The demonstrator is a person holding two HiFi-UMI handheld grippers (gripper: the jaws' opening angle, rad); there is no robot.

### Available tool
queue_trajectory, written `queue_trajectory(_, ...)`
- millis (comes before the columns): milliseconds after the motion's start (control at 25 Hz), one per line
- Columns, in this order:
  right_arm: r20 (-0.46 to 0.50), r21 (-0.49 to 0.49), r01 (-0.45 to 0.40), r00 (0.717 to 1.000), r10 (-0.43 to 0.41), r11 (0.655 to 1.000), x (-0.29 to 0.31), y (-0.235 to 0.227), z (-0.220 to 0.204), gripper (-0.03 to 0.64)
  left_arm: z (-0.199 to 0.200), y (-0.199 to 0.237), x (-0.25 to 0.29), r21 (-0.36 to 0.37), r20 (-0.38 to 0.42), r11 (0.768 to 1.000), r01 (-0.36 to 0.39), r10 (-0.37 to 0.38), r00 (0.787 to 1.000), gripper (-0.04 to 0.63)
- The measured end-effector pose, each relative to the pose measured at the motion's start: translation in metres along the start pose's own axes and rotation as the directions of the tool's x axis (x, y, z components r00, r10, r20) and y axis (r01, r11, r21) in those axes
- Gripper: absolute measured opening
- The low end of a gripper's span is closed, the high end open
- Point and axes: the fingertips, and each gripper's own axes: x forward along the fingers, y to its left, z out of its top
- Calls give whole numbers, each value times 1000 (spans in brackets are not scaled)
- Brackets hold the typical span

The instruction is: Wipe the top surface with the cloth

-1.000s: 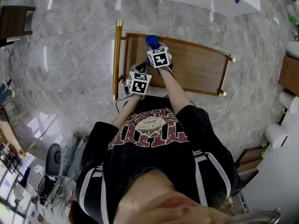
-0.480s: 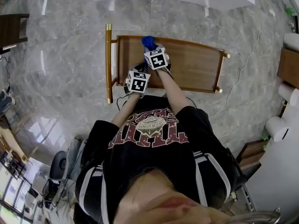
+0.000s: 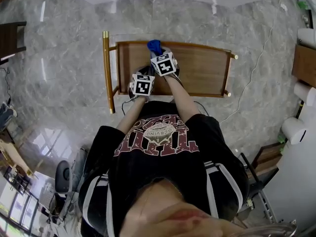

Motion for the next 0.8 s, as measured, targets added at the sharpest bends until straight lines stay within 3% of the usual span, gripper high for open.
queue_trajectory(800,8,34,23,1000,-23,999,-27,-50,-17,64,12,-52,30,88,-70,994,72,-66,995,49)
